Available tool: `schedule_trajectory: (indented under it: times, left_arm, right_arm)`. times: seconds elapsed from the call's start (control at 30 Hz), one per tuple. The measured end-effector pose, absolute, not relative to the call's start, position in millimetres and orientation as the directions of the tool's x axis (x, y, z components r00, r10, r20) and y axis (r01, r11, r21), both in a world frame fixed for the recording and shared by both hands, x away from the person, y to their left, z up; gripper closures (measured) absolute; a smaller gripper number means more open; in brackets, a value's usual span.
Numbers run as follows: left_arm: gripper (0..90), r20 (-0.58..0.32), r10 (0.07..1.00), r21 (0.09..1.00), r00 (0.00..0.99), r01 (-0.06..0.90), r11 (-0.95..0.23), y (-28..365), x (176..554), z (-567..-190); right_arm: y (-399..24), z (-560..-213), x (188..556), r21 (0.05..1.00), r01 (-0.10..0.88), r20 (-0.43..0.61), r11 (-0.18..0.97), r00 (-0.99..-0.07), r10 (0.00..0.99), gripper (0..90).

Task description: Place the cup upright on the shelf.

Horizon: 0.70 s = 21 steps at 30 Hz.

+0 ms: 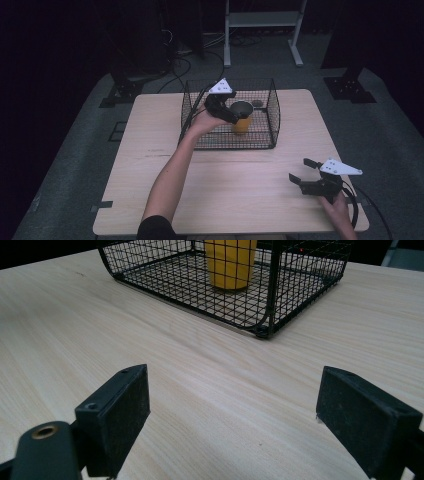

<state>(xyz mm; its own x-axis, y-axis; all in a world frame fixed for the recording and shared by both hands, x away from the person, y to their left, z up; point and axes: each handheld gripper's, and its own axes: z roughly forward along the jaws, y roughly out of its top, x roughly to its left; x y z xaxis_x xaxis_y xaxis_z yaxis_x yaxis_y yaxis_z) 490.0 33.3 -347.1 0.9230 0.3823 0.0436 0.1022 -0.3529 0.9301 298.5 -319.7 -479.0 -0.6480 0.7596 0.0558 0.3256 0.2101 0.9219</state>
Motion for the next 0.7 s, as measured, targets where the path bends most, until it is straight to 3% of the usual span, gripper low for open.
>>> schedule_trajectory:
  times: [0.7]
  left_arm:
    - [1.1,0.037,0.383,0.951,0.923,0.085,-0.298,46.4,429.0,-351.0]
  right_arm:
    - [-319.2,-479.0,298.2,0.922,0.325,0.051,0.212,-0.644,0.763,12.9]
